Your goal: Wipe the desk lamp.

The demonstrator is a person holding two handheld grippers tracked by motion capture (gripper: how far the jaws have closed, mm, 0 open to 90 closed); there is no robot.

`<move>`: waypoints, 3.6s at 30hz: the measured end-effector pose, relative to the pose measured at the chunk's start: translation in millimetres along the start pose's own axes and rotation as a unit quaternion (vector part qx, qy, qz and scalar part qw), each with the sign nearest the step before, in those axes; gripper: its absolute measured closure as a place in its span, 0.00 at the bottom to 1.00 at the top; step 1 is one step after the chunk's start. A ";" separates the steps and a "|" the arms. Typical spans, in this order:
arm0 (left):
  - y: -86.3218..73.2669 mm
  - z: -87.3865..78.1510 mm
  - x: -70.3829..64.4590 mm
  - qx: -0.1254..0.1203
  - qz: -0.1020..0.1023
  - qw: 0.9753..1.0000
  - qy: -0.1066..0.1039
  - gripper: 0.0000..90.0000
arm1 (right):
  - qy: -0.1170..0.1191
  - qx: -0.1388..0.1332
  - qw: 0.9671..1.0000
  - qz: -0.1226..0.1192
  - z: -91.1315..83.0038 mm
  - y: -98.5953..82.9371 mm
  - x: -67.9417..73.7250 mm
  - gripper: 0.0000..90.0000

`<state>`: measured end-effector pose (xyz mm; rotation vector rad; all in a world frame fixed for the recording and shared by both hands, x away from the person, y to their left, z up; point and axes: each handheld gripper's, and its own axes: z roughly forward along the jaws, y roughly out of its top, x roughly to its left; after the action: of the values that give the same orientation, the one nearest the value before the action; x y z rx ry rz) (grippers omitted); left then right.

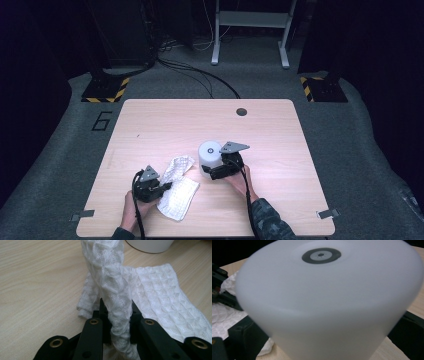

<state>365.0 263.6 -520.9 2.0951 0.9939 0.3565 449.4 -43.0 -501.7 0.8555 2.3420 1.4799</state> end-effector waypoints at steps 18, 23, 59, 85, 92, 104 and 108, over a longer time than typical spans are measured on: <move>-0.6 -0.8 0.7 0.001 0.002 1.000 -0.006 0.88 | -0.028 -0.005 0.999 -0.036 -1.8 3.7 6.5 0.09; -1.0 -0.3 -0.2 -0.002 0.003 1.000 0.002 0.89 | -0.031 -0.010 0.999 -0.041 -5.0 5.1 9.2 0.09; 42.5 -14.3 -10.9 -0.051 0.020 0.997 -0.049 0.89 | -0.021 -0.020 0.999 -0.045 -49.6 9.8 12.6 0.09; 115.9 -22.4 -29.8 -0.083 0.098 0.990 -0.058 0.89 | -0.005 -0.018 0.998 -0.064 -55.9 14.7 24.7 0.09; 131.3 -26.2 -32.9 -0.104 0.099 0.987 -0.066 0.89 | 0.002 -0.018 0.997 -0.071 -54.1 14.8 28.3 0.09; 142.7 -27.5 -32.7 -0.123 0.086 0.985 -0.083 0.89 | 0.016 -0.006 0.996 -0.085 -46.1 10.7 34.7 0.09; 142.3 -25.5 -35.2 -0.117 0.092 0.985 -0.091 0.89 | 0.015 -0.013 0.997 -0.081 -46.9 11.0 34.3 0.09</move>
<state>404.4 194.5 -395.2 1.9674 0.6227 0.3495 402.8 -54.1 -466.9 0.6240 2.3463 1.4627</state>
